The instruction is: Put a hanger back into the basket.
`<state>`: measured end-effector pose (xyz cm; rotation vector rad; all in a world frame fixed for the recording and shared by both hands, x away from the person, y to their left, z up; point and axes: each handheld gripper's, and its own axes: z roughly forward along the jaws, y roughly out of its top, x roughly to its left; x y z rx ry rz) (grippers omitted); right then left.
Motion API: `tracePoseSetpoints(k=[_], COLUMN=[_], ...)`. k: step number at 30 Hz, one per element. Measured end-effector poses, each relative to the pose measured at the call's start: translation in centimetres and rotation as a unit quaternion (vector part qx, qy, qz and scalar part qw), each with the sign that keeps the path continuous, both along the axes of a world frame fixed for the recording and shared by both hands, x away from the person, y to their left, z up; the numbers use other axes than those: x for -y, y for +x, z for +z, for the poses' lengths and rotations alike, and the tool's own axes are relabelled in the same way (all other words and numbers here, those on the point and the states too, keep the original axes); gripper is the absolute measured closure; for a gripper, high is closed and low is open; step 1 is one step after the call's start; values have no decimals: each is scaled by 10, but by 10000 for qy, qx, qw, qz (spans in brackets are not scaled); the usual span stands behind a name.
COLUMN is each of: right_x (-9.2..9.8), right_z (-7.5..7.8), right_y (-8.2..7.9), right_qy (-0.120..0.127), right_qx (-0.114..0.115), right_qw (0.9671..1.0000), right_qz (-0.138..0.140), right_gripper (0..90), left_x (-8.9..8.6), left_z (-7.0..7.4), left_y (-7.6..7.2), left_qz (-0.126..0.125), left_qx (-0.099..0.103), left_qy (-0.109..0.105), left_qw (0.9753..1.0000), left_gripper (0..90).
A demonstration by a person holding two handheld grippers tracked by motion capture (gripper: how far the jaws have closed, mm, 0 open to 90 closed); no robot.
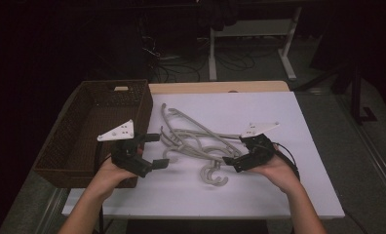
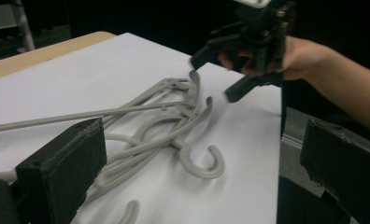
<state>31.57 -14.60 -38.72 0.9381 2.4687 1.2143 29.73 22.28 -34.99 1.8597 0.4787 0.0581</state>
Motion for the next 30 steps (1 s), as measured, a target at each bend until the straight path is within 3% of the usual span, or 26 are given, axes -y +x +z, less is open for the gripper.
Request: tracePoseSetpoints(k=[3, 8, 17, 22, 30], right_x=[-6, -17, -45, -63, -75], right_z=[-1, -5, -19, -30, -43], right_y=[5, 18, 37, 42, 47], right_qy=[-9, 5, -71, -327, -710], right_qx=[-32, -299, -613, -768, -733], right_qw=[10000, 9992, 9965, 9939, 9916], right_qz=[65, 252, 561, 717, 797], right_gripper=[97, 209, 557, 654, 793], left_x=[7, 15, 29, 31, 31], left_z=[-5, -16, -42, -49, -52], left_y=[-5, -8, -8, -8, -7], left_qz=[-49, -90, -201, -192, -174], left_qx=[-33, -100, -298, -311, -350], left_qy=[45, 96, 188, 272, 294], left_qw=[10000, 9999, 9992, 9990, 9988], left_gripper=[4, 4, 4, 4, 4])
